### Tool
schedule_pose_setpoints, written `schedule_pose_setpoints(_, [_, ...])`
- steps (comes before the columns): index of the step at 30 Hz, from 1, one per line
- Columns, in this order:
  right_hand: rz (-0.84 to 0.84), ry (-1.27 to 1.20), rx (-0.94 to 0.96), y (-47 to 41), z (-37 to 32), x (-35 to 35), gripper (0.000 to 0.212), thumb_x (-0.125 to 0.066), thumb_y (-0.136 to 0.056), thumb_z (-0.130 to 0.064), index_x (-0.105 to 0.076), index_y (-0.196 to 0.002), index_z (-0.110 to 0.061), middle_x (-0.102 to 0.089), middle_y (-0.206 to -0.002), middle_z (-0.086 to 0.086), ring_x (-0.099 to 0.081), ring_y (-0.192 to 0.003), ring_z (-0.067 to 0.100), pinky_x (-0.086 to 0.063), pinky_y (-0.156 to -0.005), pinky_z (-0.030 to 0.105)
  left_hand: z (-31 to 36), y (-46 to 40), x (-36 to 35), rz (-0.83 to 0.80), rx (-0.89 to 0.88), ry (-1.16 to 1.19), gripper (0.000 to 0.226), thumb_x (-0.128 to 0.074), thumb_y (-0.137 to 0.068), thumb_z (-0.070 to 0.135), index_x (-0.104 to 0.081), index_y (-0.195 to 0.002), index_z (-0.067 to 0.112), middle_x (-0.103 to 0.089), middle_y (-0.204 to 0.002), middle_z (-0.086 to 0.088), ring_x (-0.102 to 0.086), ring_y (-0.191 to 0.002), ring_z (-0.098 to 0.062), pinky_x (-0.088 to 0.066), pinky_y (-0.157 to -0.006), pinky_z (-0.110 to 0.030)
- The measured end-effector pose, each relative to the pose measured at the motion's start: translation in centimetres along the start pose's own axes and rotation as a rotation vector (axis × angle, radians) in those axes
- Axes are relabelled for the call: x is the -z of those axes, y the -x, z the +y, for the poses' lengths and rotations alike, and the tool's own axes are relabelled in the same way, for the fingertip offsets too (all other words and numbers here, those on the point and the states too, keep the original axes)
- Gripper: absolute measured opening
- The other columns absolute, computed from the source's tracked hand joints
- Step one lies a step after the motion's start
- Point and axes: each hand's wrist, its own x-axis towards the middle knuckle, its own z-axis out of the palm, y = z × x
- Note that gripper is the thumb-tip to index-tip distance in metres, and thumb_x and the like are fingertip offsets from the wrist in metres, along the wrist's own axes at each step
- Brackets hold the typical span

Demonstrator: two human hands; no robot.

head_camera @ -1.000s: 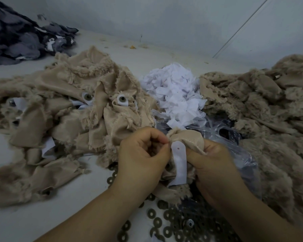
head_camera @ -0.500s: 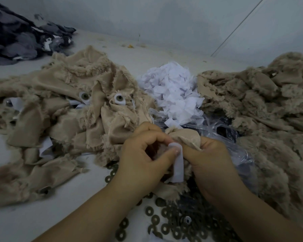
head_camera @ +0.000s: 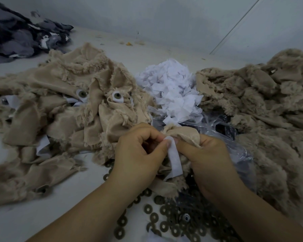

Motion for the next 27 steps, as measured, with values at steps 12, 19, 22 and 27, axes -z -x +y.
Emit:
schedule_pose_setpoints(12, [-0.046,-0.089,-0.017,-0.5,0.58,0.43,0.022,-0.078,-0.065,-0.022,-0.081,-0.085,-0.013,-0.078,-0.09,0.014,-0.076,-0.083,0.028,-0.06,-0.067,0.028,-0.7,-0.14,0.48,-0.036,0.097,0.21,0.016,-0.074,-0.084,0.006,-0.076,-0.073,0.018,-0.071,-0.072,-0.001,-0.067,-0.067,-0.015,-0.054,-0.062,-0.026])
schedule_pose_setpoints(19, [-0.018,-0.047,0.002,-0.55,0.84,0.52,0.024,-0.076,-0.07,-0.02,-0.08,-0.092,-0.01,-0.077,-0.093,0.014,-0.076,-0.087,0.03,-0.061,-0.073,0.036,-0.72,-0.03,0.3,0.0,0.053,0.068,0.016,-0.074,-0.085,0.012,-0.075,-0.071,0.021,-0.07,-0.072,0.002,-0.067,-0.069,-0.014,-0.056,-0.064,-0.028])
schedule_pose_setpoints(22, [-0.016,-0.019,0.035,-0.39,0.72,0.48,0.01,-0.073,-0.082,-0.01,-0.08,-0.089,-0.011,-0.078,-0.09,0.013,-0.076,-0.084,0.03,-0.061,-0.07,0.034,-0.54,0.04,0.0,0.044,-0.072,-0.128,0.015,-0.075,-0.083,0.011,-0.071,-0.07,0.018,-0.064,-0.07,0.005,-0.061,-0.07,-0.012,-0.052,-0.062,-0.028])
schedule_pose_setpoints(27, [-0.006,0.033,0.081,-0.28,0.67,0.34,0.014,-0.071,-0.086,-0.007,-0.081,-0.086,-0.016,-0.078,-0.087,0.009,-0.076,-0.082,0.026,-0.061,-0.067,0.03,-0.52,-0.02,0.17,0.054,-0.157,-0.154,0.016,-0.075,-0.081,0.001,-0.067,-0.072,0.013,-0.06,-0.075,0.003,-0.059,-0.071,-0.015,-0.05,-0.061,-0.031])
